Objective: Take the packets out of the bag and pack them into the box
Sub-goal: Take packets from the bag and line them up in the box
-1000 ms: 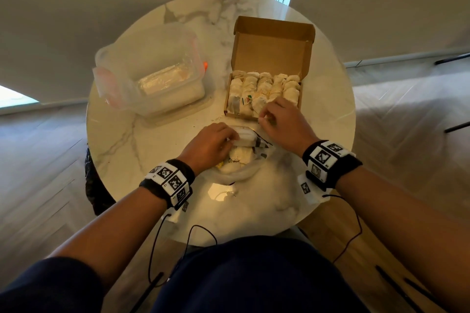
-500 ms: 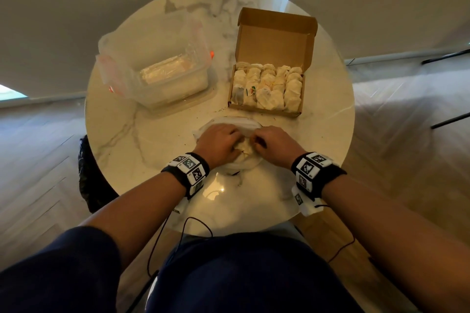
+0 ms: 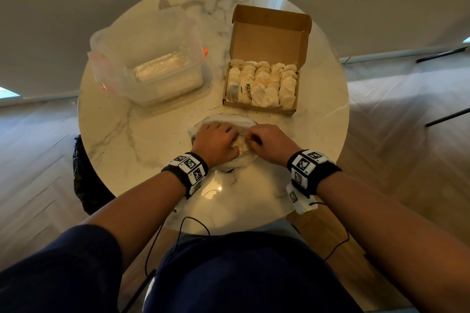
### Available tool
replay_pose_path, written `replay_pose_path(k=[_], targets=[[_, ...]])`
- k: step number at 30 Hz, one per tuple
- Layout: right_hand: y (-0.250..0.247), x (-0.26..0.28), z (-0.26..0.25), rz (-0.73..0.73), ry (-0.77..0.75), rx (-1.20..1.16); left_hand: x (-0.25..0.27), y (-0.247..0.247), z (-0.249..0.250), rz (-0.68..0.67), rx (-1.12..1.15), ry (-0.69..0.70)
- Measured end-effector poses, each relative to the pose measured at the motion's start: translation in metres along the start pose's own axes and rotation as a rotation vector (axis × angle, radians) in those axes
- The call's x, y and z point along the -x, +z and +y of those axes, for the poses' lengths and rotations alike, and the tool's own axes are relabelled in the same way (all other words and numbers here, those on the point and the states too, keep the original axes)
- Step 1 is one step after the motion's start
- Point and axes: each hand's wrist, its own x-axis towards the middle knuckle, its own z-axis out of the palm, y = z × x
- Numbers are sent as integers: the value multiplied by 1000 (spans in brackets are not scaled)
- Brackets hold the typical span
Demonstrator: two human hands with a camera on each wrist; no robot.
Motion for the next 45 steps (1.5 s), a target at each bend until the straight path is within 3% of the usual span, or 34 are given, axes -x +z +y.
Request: replay_pose_path(k=[7,16,24,26,32,37,45], targets=[[-2,2,5,-27,-10,-16,-3,1,-3,11,50,-20],[-8,-7,10,-73,24,5,6,-33,-4,-66,498,-24],[-8,-20,5,-94,-119,40,15,-44,-6,21,641,-130],[-8,-21,8,-67,-117,5,15,-38,-11,16,604,-165],[-10,-20,16,-52,-56,-39,20,-10,-27,-23,174,-122],[-9,-22,17,-22,-77,-70,3,-3,-17,-19,45,-130],[-13,-23,18,-21,-57,-125,-20,-4,3,76,67,-314]])
